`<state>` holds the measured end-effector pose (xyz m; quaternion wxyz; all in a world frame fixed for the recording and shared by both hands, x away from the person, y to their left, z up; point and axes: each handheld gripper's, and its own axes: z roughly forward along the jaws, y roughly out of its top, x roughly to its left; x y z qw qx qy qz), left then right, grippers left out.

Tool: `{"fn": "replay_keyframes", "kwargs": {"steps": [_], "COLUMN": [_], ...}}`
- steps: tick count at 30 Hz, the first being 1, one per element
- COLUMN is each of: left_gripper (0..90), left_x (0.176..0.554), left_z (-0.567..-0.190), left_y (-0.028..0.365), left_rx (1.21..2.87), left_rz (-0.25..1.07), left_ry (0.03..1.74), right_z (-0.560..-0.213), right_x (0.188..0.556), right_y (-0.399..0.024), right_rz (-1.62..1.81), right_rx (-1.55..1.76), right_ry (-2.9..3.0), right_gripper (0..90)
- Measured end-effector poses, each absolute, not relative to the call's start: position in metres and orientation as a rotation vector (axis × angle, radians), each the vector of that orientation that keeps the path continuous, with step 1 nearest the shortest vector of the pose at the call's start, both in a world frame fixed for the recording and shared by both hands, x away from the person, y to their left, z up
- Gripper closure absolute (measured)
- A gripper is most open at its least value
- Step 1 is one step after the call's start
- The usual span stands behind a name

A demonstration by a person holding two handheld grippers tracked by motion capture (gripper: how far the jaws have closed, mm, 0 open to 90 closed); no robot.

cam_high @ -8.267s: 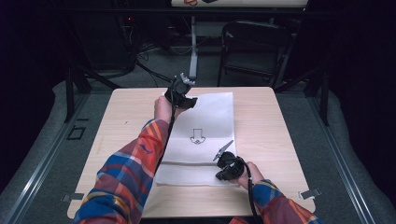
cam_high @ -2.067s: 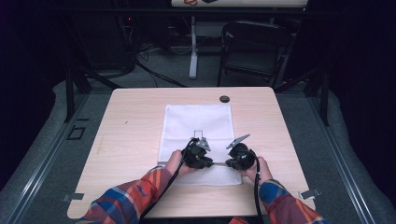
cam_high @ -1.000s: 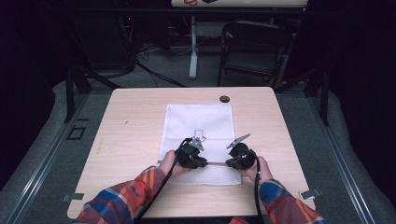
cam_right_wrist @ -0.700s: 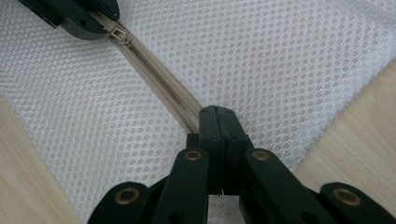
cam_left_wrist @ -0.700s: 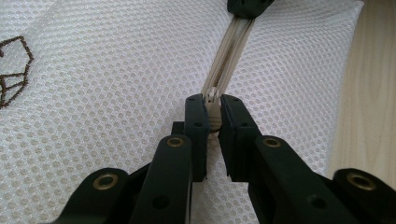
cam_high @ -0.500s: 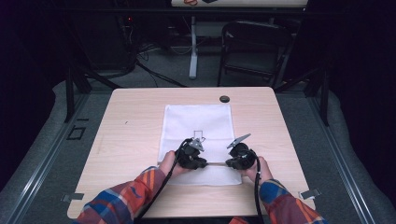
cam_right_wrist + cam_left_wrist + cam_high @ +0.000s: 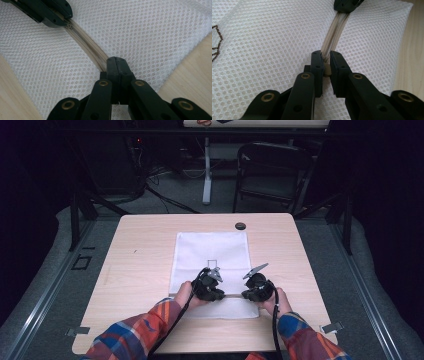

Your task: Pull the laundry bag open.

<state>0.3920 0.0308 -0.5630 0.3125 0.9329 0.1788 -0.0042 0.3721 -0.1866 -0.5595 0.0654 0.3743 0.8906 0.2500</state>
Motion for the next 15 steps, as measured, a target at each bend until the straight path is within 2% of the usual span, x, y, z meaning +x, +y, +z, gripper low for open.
{"fn": "replay_keyframes", "kwargs": {"steps": [8, 9, 10, 15], "left_gripper": [82.3, 82.9, 87.3, 87.2], "left_x": [0.391, 0.391, 0.391, 0.391], "left_z": [-0.561, -0.561, -0.562, -0.562], "left_y": [0.036, 0.038, 0.039, 0.043], "left_rx": [2.470, 2.480, 2.475, 2.471], "left_rz": [0.001, 0.003, -0.002, -0.004], "left_ry": [0.477, 0.477, 0.485, 0.495], "right_z": [-0.560, -0.560, -0.560, -0.560], "right_x": [0.372, 0.372, 0.372, 0.372], "right_y": [-0.187, -0.187, -0.187, -0.187], "right_rz": [0.773, 0.774, 0.773, 0.768], "right_rx": [1.133, 1.136, 1.135, 1.132], "right_ry": [2.686, 2.684, 2.684, 2.689], "right_gripper": [90.0, 90.0, 90.0, 90.0]}}
